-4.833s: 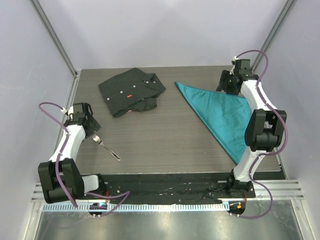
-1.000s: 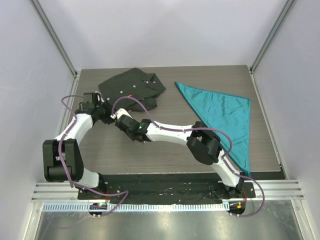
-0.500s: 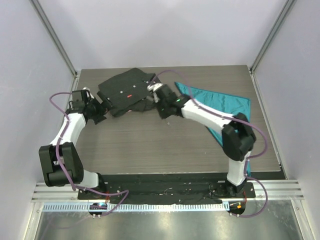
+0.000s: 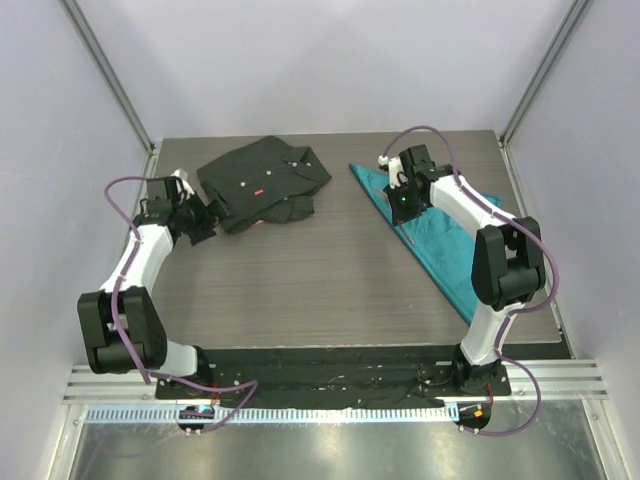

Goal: Fold the napkin, place the utensils inside, and roll it up
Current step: Place the utensil onto the napkin

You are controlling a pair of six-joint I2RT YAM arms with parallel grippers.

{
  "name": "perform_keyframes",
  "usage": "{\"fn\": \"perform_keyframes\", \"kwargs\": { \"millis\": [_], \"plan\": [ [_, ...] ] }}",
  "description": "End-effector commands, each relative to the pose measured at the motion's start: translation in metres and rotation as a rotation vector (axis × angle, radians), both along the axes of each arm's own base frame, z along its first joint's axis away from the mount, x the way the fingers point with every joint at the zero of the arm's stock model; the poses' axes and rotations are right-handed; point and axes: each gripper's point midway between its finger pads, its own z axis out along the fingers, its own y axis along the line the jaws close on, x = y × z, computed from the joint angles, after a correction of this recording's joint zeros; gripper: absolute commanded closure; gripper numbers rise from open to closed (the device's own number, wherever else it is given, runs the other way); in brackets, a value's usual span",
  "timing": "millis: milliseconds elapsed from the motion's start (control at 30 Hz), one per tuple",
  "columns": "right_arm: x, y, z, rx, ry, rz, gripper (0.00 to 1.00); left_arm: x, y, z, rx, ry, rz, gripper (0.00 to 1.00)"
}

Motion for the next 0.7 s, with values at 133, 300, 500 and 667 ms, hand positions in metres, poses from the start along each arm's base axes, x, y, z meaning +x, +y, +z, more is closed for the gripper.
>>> {"fn": "perform_keyframes", "kwargs": {
  "millis": [133,300,500,667],
  "plan": [
    [-0.014,-0.019,-0.013,0.006,0.055,0.045,0.99,0.004,-0.011,0.010,0.008,-0.016,-0.077,0.06],
    [-0.014,-0.036,-0.025,-0.015,0.083,0.005,0.99,0.002,-0.023,0.005,-0.005,0.003,-0.119,0.06],
    [-0.011,-0.051,-0.028,-0.022,0.095,-0.031,0.99,0.000,-0.028,0.003,0.004,0.016,-0.142,0.06],
    [-0.011,-0.056,-0.037,-0.018,0.133,-0.040,0.99,-0.001,-0.029,0.002,0.005,0.022,-0.151,0.06]
  ]
}}
